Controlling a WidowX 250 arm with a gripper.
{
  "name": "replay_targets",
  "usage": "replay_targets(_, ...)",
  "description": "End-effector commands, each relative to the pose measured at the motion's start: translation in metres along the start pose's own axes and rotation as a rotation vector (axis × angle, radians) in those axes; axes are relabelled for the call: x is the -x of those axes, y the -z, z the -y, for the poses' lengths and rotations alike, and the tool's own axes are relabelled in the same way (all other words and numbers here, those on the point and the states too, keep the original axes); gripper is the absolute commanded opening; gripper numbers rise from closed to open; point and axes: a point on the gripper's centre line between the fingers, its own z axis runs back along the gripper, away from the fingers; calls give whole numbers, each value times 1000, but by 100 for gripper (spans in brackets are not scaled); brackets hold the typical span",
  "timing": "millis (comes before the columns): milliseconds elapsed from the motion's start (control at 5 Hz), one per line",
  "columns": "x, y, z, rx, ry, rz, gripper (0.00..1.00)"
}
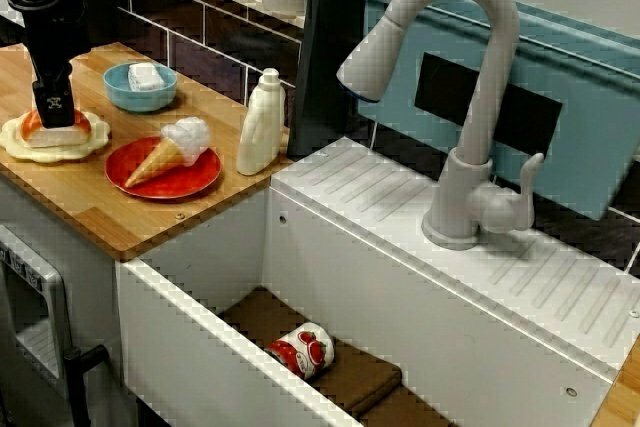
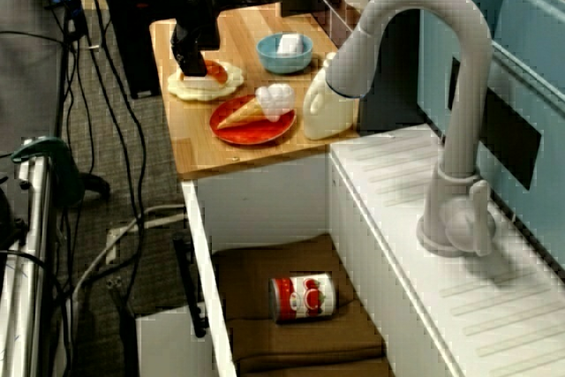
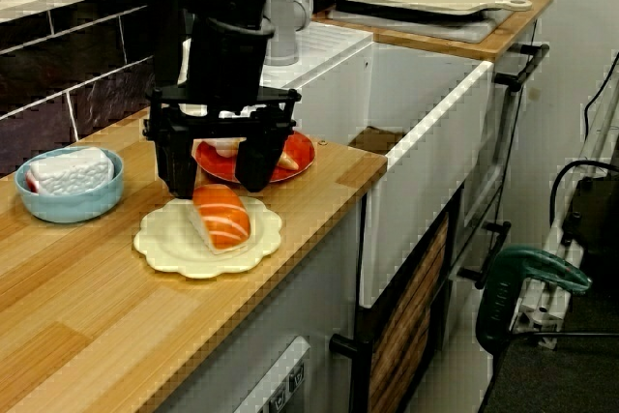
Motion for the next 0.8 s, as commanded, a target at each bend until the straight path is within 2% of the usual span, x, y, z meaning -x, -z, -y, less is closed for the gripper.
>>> replay_targets(0, -11, 3, -7, -33, -51, -4, 100)
replay_targets(200, -13, 5, -9, -32, -54, -11, 100)
replay_targets(400, -15, 8, -7, -19, -50, -22, 0)
replay_targets(600, -18, 8, -8, -21, -38, -42, 0)
